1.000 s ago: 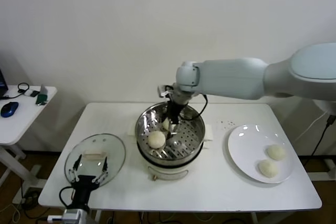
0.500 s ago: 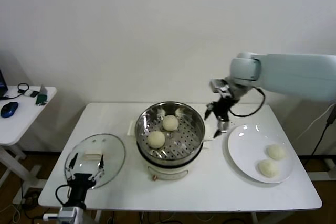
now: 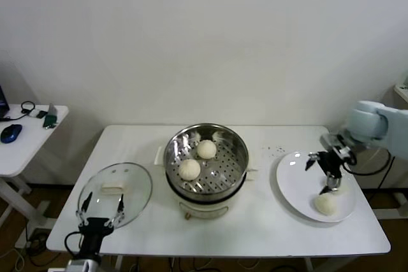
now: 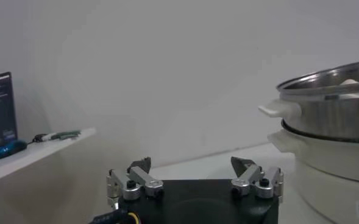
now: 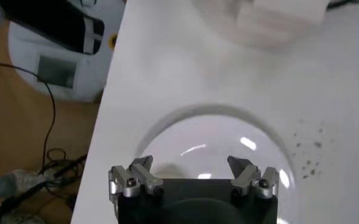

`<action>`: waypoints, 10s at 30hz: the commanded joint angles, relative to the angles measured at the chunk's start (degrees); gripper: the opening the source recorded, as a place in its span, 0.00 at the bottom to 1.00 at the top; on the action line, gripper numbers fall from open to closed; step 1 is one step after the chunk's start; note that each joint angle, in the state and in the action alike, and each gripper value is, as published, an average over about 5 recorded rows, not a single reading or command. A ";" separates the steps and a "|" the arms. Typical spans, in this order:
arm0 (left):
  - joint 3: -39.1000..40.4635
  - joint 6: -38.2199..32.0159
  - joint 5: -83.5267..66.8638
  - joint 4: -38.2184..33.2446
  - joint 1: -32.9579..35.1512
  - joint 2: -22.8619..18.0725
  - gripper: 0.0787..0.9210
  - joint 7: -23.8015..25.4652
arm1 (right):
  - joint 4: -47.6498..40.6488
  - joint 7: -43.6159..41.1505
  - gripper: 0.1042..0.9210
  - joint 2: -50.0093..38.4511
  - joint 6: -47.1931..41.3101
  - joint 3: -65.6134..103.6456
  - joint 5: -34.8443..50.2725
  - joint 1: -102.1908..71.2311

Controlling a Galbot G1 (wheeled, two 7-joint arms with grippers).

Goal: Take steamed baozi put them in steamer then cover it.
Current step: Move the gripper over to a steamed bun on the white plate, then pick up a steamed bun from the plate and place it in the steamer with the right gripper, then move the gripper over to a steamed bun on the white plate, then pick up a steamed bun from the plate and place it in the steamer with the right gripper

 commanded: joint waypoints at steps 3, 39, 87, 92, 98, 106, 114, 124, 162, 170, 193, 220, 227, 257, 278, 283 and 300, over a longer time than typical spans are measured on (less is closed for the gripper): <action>0.13 -0.11 1.20 -0.26 0.53 -1.66 0.88 -0.05 | -5.20 -0.11 0.88 -8.33 3.57 22.30 -17.47 -27.01; -0.62 1.38 1.65 0.01 -0.14 -2.64 0.88 -0.75 | -13.40 0.02 0.87 2.70 3.07 27.95 -18.41 -33.60; 0.17 0.97 1.89 0.22 0.63 -2.65 0.88 -0.57 | 0.96 -10.98 0.73 38.28 32.00 14.35 -13.20 10.22; 0.14 0.89 1.70 0.19 0.70 -2.49 0.88 -0.59 | -1.86 -10.92 0.73 46.13 31.85 15.33 -13.57 6.16; -0.45 0.32 0.91 0.45 1.64 -2.49 0.88 -0.64 | -5.04 -11.27 0.74 51.74 31.87 15.22 -15.40 -0.77; -1.26 0.08 -0.95 0.49 2.12 -1.55 0.88 -0.68 | -7.03 -11.88 0.74 54.14 32.27 12.77 -15.98 -5.23; -1.02 0.39 -1.18 0.80 1.31 -1.26 0.88 -0.64 | -6.42 -12.65 0.75 53.33 32.84 10.75 -16.67 -5.92; -1.00 0.50 -1.21 1.16 0.93 -1.07 0.88 -0.65 | -6.82 -11.62 0.81 52.80 31.27 10.93 -17.59 -6.41; -0.34 1.01 -0.38 0.28 0.20 -0.53 0.88 -1.46 | -4.27 8.17 0.88 -0.18 -2.53 0.42 1.34 4.64; -0.17 1.17 0.07 0.35 0.45 -0.89 0.88 -1.49 | -10.42 6.45 0.88 -6.67 -0.89 16.10 -13.28 -15.29; -0.05 2.48 2.22 0.55 0.19 -2.36 0.88 -1.40 | -33.52 1.58 0.88 6.61 4.92 43.81 -23.78 -40.70; -0.01 2.87 2.49 0.30 0.06 -2.45 0.88 -1.48 | -39.28 -1.40 0.86 13.63 5.20 44.56 -23.37 -39.85; -0.05 2.74 2.48 0.20 0.24 -2.56 0.88 -1.49 | -38.60 -1.39 0.75 12.64 4.61 41.99 -20.89 -37.02; 3.30 2.00 1.84 -1.60 0.71 -0.53 0.88 0.46 | -19.92 7.37 0.71 34.27 -10.49 -8.25 45.49 18.94; 3.05 2.19 1.70 -2.32 1.27 -0.17 0.88 1.43 | -11.32 15.15 0.71 46.04 -13.29 -13.00 48.61 10.21; 3.04 2.21 1.57 -2.02 1.41 -0.19 0.88 1.40 | -12.29 15.27 0.71 46.54 -13.20 -13.60 46.51 7.99; 3.01 2.05 1.29 -1.17 1.46 -0.18 0.88 0.91 | -12.22 14.70 0.72 46.30 -13.06 -15.27 42.95 6.41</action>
